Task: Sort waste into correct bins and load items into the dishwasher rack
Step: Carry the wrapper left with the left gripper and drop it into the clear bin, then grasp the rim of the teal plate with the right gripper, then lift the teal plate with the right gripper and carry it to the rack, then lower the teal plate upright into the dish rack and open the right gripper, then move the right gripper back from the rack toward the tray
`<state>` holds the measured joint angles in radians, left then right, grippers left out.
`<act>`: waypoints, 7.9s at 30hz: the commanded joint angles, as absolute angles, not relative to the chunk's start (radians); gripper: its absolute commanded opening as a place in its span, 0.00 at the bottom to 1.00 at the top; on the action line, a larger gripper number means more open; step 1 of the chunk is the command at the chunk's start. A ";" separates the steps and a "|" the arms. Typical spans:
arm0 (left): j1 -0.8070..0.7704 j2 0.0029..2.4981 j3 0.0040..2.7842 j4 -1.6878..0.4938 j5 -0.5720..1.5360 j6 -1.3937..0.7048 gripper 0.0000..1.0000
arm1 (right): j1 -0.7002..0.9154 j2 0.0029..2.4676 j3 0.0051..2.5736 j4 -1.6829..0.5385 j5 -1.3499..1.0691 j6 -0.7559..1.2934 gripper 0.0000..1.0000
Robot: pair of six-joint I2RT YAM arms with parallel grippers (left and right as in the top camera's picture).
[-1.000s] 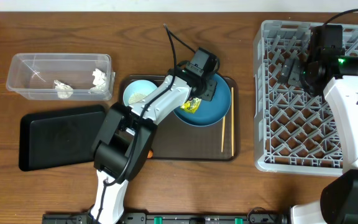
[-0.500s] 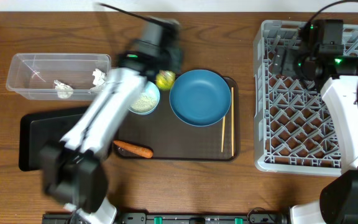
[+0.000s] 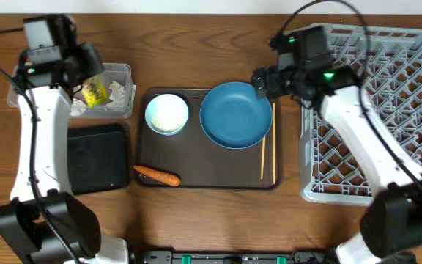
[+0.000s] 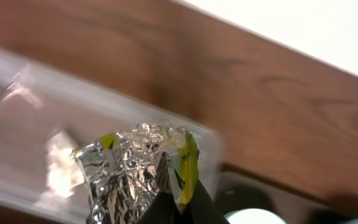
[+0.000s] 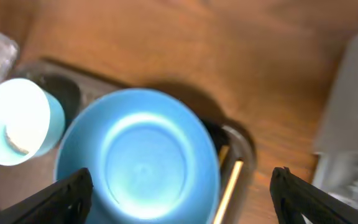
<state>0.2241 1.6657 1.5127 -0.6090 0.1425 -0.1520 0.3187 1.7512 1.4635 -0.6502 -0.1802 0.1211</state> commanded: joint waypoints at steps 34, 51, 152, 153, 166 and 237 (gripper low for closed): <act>0.344 1.766 1.502 -0.624 0.175 -0.188 0.54 | 0.368 2.031 1.472 -0.776 -0.004 0.273 0.51; 0.344 1.766 1.502 -0.625 0.175 -0.188 0.55 | 0.368 2.028 1.472 -0.744 -0.004 0.315 0.01; 0.344 1.766 1.502 -0.666 0.175 -0.189 0.54 | -0.103 1.904 1.473 -0.160 1.041 -0.656 0.10; 0.344 1.766 1.502 -0.666 0.175 -0.189 0.54 | -0.096 1.904 1.473 -0.184 1.042 -0.632 0.33; 0.344 1.766 1.502 -0.667 0.175 -0.188 0.54 | -0.052 1.896 1.473 -0.261 1.050 -0.579 0.99; 0.344 1.766 1.502 -0.699 0.175 -0.188 0.54 | -0.184 1.720 1.473 -0.829 0.627 -0.079 0.94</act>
<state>0.3439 1.7634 1.5124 -0.6987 0.1768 -0.1860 -0.1902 1.7473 1.4746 -0.8268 0.7055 -0.1028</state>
